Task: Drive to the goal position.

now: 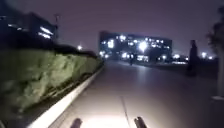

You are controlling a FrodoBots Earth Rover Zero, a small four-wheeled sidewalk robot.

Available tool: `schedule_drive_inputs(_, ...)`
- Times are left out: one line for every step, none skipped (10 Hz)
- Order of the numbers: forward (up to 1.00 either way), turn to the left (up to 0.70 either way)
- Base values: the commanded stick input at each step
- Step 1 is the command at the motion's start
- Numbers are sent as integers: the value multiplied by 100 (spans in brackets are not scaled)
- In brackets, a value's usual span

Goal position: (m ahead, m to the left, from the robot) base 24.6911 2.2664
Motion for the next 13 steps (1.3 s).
schedule_drive_inputs(100,0)
schedule_drive_inputs(100,0)
schedule_drive_inputs(100,0)
schedule_drive_inputs(100,0)
schedule_drive_inputs(100,0)
schedule_drive_inputs(100,0)
schedule_drive_inputs(100,0)
schedule_drive_inputs(100,0)
schedule_drive_inputs(100,0)
schedule_drive_inputs(100,-4)
schedule_drive_inputs(100,-40)
schedule_drive_inputs(100,-36)
schedule_drive_inputs(100,0)
